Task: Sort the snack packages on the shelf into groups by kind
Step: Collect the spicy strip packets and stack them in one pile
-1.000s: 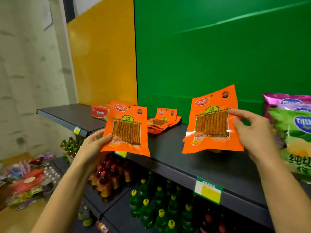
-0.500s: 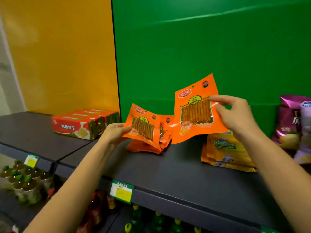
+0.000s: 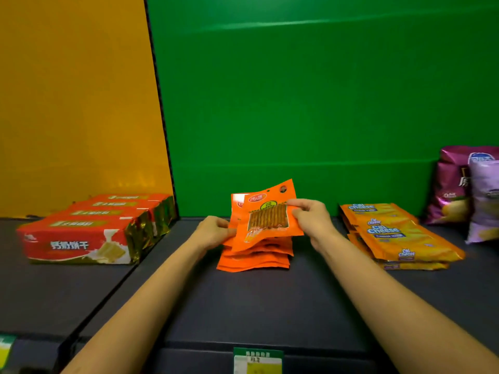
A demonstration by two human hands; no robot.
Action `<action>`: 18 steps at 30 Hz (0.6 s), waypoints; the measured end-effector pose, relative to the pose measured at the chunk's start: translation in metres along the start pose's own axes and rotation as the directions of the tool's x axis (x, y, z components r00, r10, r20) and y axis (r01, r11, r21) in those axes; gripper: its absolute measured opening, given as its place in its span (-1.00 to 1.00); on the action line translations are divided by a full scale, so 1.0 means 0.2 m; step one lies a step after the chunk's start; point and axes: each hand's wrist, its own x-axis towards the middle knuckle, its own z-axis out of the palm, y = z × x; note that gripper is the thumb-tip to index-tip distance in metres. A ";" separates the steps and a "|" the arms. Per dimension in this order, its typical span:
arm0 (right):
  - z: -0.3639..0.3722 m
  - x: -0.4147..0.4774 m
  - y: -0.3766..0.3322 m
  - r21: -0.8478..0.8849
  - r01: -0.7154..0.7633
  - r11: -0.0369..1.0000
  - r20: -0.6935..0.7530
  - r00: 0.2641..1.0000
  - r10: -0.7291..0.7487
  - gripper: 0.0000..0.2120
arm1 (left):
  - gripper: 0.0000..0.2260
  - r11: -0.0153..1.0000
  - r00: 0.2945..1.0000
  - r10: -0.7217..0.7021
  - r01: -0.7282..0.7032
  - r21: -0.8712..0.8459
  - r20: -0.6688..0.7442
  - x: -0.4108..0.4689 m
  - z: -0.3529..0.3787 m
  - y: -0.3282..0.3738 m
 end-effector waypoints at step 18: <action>0.13 -0.04 0.05 0.026 -0.351 0.936 0.128 0.930 0.345 -0.64 | -0.71 0.867 0.970 -0.011 0.132 -0.481 0.245 0.07 0.04 -0.01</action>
